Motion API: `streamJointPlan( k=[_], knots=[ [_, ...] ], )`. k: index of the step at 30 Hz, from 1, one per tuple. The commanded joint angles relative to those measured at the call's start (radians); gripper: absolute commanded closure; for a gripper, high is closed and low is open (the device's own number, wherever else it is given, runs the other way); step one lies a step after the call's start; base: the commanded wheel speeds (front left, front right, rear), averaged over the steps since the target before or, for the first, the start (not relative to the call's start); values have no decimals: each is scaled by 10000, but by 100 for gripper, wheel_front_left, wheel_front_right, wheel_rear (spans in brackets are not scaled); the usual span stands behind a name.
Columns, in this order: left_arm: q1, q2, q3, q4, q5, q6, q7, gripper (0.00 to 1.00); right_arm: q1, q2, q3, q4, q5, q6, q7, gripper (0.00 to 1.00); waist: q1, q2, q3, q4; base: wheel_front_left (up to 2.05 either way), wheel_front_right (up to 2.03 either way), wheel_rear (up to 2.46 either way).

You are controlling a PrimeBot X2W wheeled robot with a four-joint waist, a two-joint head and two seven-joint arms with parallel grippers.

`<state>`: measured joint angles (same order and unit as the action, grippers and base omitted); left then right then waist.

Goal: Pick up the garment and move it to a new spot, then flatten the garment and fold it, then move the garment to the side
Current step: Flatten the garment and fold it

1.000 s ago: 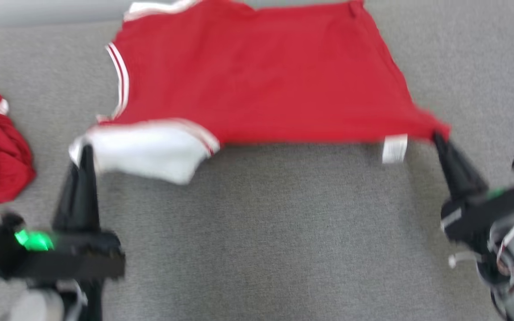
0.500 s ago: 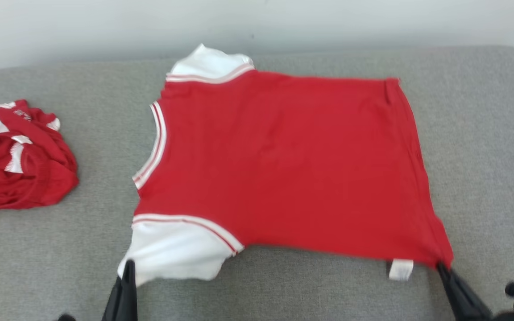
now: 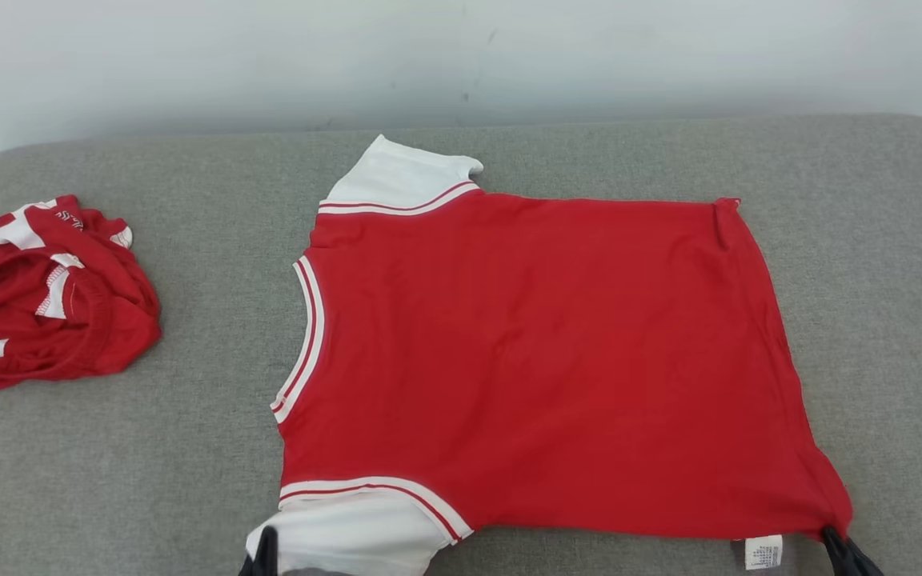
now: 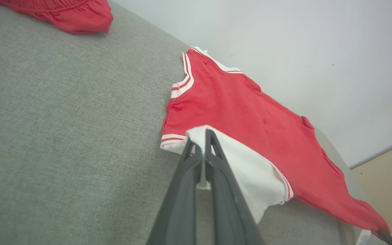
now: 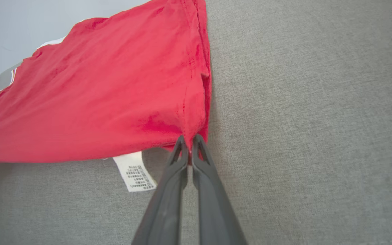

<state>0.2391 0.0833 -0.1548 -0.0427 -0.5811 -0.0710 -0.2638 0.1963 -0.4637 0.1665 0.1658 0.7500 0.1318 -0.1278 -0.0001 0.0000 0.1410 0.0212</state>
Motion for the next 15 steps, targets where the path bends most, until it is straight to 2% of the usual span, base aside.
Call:
streamJointPlan(
  k=[1,6,15],
  knots=[
    [-252,17,-65,-51,127,-61,-8,100,-18,162,-95,-158,-90,-24,94,100,1,0,87,-50,0,0,0],
    [-1167,165,-228,295,138,-181,182,100,-351,596,-384,-533,-345,-24,452,100,1,0,156,-179,0,0,0],
    [-3441,839,-272,1059,173,-399,638,100,-1771,1107,-659,-647,50,-24,1244,100,1,0,669,-623,0,0,0]
  ],
)
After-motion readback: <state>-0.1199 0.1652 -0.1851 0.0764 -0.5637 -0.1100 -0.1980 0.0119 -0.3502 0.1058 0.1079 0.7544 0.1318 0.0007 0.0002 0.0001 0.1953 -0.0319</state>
